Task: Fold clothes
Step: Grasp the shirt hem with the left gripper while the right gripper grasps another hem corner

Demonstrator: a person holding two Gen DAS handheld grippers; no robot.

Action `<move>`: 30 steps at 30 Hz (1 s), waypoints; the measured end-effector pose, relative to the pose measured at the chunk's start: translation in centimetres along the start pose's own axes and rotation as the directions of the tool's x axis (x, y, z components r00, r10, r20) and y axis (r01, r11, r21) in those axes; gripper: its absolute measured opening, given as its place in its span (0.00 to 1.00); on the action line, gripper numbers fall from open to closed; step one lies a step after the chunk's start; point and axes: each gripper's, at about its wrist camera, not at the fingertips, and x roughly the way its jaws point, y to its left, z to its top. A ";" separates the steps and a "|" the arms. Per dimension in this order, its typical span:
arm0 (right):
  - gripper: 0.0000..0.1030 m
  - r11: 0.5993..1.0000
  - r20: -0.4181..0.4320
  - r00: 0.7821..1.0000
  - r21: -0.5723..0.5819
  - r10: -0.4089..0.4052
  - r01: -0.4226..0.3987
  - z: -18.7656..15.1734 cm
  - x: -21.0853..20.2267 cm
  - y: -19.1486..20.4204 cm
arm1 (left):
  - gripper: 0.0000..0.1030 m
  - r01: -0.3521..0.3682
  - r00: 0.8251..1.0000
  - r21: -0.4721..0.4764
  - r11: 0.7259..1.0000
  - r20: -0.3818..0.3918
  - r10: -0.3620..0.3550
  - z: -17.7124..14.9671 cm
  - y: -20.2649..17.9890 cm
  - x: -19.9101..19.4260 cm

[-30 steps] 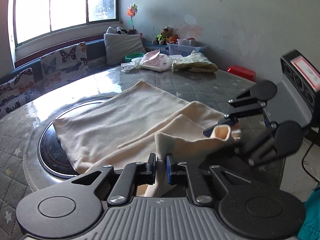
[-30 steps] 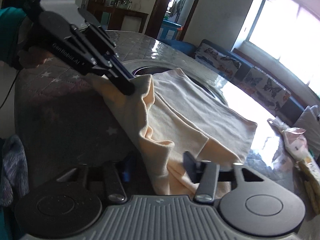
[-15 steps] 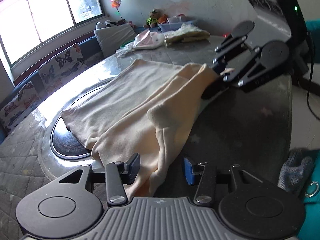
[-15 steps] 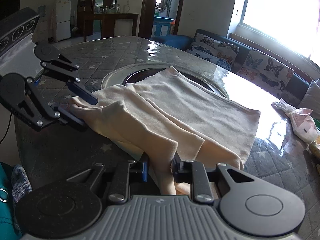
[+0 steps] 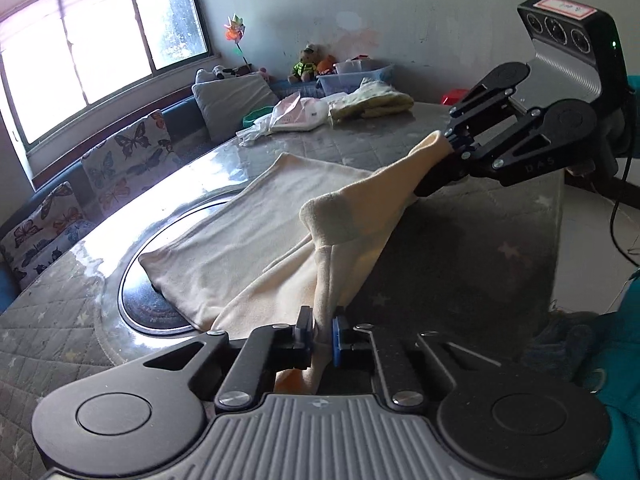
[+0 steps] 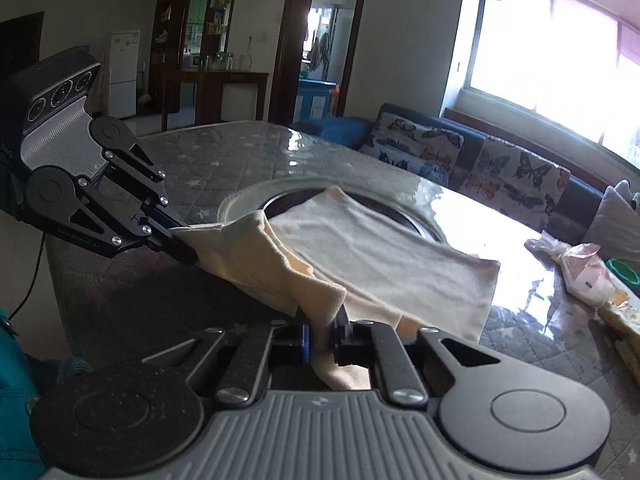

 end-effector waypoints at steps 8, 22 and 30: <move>0.09 0.995 -0.026 0.995 -0.012 0.100 -0.100 0.8 -5.8 2.9 | 0.10 0.074 0.997 -0.022 0.997 0.019 -0.073 -0.5 -1.7 -5.6; 0.09 0.999 -0.048 0.998 -0.015 0.049 -0.050 5.5 -0.3 -2.9 | 0.10 -0.033 0.998 -0.051 0.998 0.042 0.035 4.2 4.4 0.6; 0.09 1.000 -0.133 0.991 -0.009 -0.006 0.004 6.2 9.7 -7.3 | 0.10 -0.118 0.992 -0.103 0.988 -0.057 0.112 4.6 8.5 9.4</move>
